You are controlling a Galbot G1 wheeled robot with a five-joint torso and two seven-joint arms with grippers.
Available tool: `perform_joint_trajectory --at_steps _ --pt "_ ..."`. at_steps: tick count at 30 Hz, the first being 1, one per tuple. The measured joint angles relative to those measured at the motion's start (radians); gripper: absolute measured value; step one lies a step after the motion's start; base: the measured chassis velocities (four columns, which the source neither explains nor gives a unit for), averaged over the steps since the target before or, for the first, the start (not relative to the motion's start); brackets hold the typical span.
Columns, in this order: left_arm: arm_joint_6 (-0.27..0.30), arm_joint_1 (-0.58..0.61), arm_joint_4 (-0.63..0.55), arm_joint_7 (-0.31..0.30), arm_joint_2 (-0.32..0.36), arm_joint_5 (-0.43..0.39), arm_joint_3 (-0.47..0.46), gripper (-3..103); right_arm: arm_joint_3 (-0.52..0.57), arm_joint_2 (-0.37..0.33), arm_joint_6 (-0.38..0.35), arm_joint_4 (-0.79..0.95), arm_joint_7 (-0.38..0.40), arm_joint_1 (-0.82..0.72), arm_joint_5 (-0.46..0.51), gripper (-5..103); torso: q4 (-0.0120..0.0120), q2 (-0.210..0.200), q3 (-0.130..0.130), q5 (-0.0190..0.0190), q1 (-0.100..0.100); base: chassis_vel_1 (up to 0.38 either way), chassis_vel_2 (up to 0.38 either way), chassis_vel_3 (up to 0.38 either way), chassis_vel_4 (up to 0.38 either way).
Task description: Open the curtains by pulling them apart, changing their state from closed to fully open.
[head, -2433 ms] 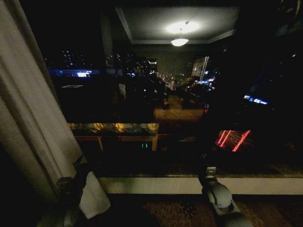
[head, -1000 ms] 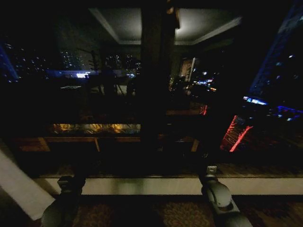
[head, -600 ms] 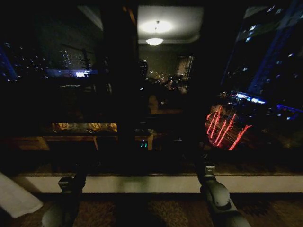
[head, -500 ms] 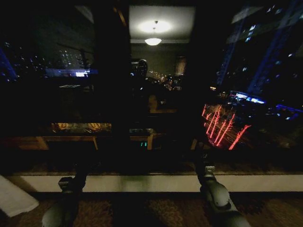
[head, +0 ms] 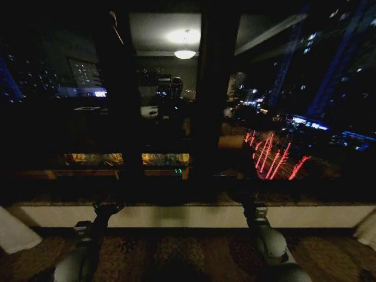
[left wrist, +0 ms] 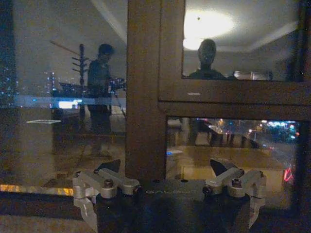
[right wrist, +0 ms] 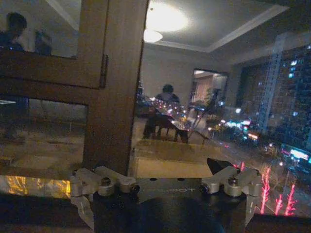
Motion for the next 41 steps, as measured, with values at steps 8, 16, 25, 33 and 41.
perform_joint_trajectory --at_steps 8,16,25,33,41 --pt "0.000 -0.004 -0.002 0.000 0.000 0.001 0.002 100 0.004 -0.002 0.001 -0.006 0.000 0.001 0.002 100 -0.0002 0.000 0.000 0.0005 0.000 0.099 -0.340 -0.098 0.342" --pt "0.001 -0.004 -0.001 0.002 0.000 0.001 0.003 100 0.005 -0.003 0.002 -0.011 0.000 0.002 0.002 100 -0.0003 0.000 0.000 0.0002 0.000 0.101 -0.377 -0.096 0.363" --pt "0.001 -0.007 0.004 0.003 0.007 0.001 -0.001 100 0.002 -0.001 0.003 -0.011 -0.002 0.002 -0.002 100 -0.0005 0.000 0.000 0.0002 0.001 0.190 -0.347 -0.191 0.347" --pt "0.000 -0.007 0.009 0.004 0.007 0.001 0.000 100 0.001 0.002 0.003 -0.014 -0.002 0.002 -0.003 100 -0.0002 0.000 0.000 0.0000 0.000 0.355 -0.317 -0.344 0.328" --pt "-0.003 -0.006 0.012 0.004 0.006 -0.001 -0.001 100 -0.001 0.006 0.030 -0.027 -0.003 0.003 -0.019 100 -0.0002 0.001 -0.001 0.0008 -0.001 0.313 -0.297 -0.315 0.331"
